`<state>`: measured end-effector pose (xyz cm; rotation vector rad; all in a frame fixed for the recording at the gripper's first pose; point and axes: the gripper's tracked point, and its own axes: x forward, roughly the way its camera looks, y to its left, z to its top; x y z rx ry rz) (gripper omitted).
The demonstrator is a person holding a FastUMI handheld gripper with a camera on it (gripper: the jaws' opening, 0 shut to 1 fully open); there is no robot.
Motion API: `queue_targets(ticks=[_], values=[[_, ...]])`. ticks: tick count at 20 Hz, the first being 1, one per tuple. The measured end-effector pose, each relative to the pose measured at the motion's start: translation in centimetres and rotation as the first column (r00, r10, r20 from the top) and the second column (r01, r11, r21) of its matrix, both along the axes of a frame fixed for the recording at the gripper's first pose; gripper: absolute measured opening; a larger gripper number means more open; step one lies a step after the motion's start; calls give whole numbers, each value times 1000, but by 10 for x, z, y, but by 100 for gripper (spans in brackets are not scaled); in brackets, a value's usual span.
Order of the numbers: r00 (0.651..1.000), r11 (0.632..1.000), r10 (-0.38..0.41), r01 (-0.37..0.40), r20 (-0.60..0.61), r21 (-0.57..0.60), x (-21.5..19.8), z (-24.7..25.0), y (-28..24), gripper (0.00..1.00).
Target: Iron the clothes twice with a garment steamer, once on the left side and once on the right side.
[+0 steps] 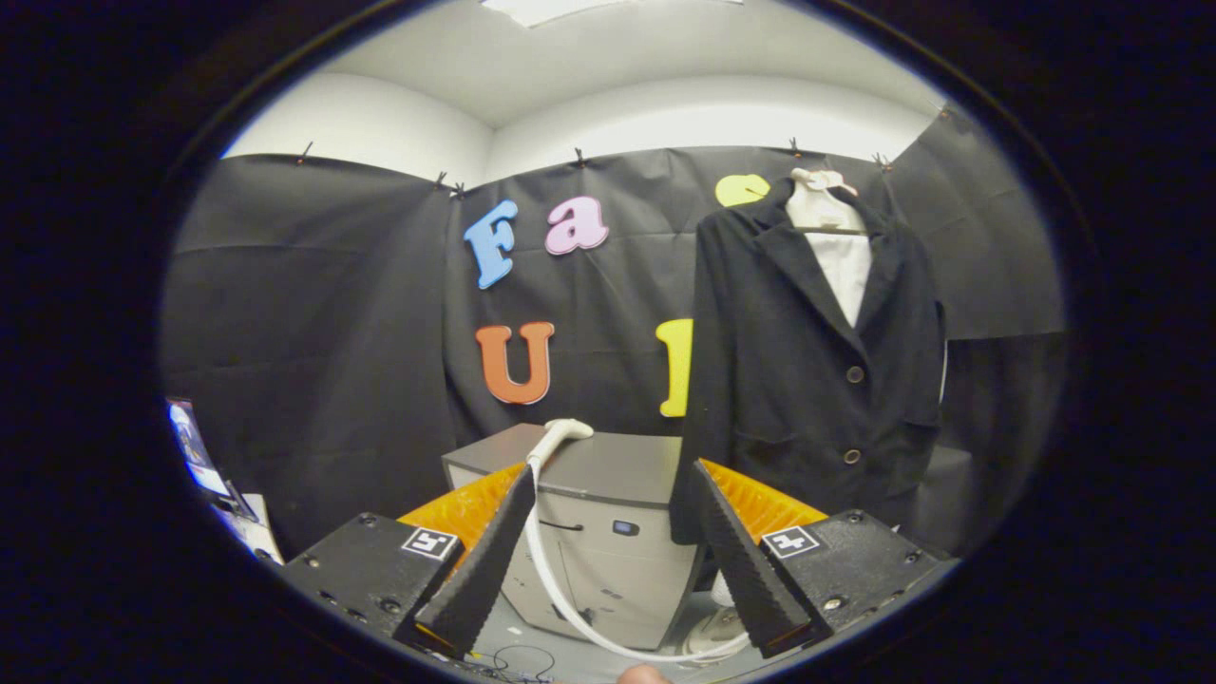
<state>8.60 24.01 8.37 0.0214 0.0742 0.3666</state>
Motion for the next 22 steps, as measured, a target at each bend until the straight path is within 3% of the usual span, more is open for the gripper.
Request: queue_targets(ticks=[6,12,20,22], values=[[981,986,167,-166,-101,22,61,-27,82,100],[947,971,236,-236,-220,28,147,-32,148,100],[927,976,200,-218,-317,-23,240,-46,216,100],[928,984,146,-174,-343,-50,269,-58,224,100]])
